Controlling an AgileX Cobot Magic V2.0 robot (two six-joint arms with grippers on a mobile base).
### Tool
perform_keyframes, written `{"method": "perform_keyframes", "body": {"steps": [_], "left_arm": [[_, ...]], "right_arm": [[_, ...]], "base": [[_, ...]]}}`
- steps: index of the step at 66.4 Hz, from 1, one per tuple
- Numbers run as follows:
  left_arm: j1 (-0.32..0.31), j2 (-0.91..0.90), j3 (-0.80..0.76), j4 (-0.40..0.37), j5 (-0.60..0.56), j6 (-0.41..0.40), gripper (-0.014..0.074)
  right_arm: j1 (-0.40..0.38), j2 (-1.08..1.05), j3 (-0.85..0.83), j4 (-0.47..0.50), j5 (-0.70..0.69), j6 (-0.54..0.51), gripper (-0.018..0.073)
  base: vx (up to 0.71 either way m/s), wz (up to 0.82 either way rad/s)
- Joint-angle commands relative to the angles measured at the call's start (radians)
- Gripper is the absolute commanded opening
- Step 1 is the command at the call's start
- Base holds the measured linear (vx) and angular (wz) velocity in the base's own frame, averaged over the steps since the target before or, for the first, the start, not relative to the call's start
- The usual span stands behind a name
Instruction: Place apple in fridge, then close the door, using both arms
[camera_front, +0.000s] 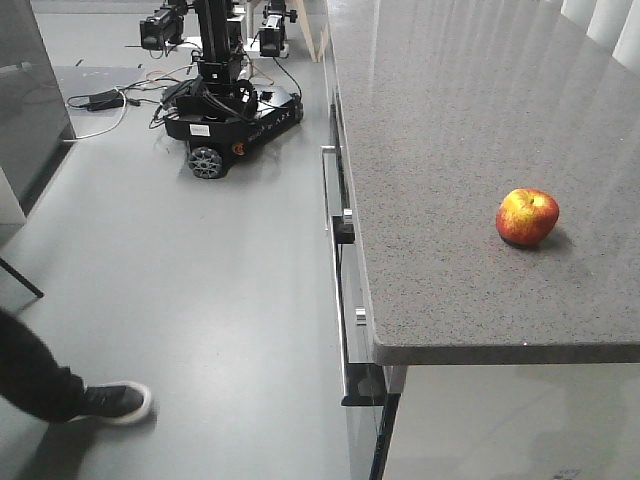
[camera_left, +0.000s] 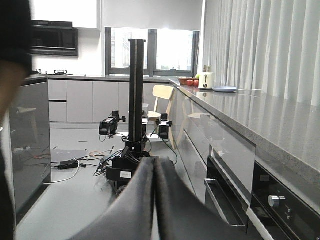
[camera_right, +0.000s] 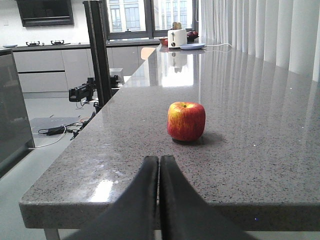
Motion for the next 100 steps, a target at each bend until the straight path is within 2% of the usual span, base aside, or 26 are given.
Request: {"method": "perform_keyframes", "body": {"steps": [1,45,54,59,64,77,100], "left_arm": [[-0.002,-0.016,0.028,0.000,-0.072,-0.008,-0.0006],[-0.002,-0.016,0.028,0.000,-0.072,-0.008,-0.0006],[-0.002,-0.016,0.028,0.000,-0.072,-0.008,-0.0006],[-0.002,-0.016,0.028,0.000,-0.072,-0.008,-0.0006],[-0.002,-0.016,0.028,0.000,-0.072,-0.008,-0.0006],[-0.002,-0.016,0.028,0.000,-0.072,-0.008,-0.0006],[-0.002,-0.016,0.028,0.000,-0.072,-0.008,-0.0006]], "right_arm": [[0.001,-0.009,0.002,-0.010,-0.078,-0.001,-0.0002],[0.001,-0.009,0.002,-0.010,-0.079,-0.001,-0.0002],[0.001,-0.009,0.000,0.070,-0.118,0.014,-0.0002],[0.001,-0.009,-0.006,0.082,-0.186,0.014,-0.0002],[0.001,-0.009,-0.059,0.085,-0.197,0.012,-0.0002],[0.001,0.080,-0.293,0.071,-0.062,-0.015,-0.0002],[0.001,0.449,-0.756,0.070,0.394,-0.033,-0.0001]], "base": [[0.00,0.00],[0.00,0.00],[0.00,0.00],[0.00,0.00],[0.00,0.00],[0.00,0.00],[0.00,0.00]]}}
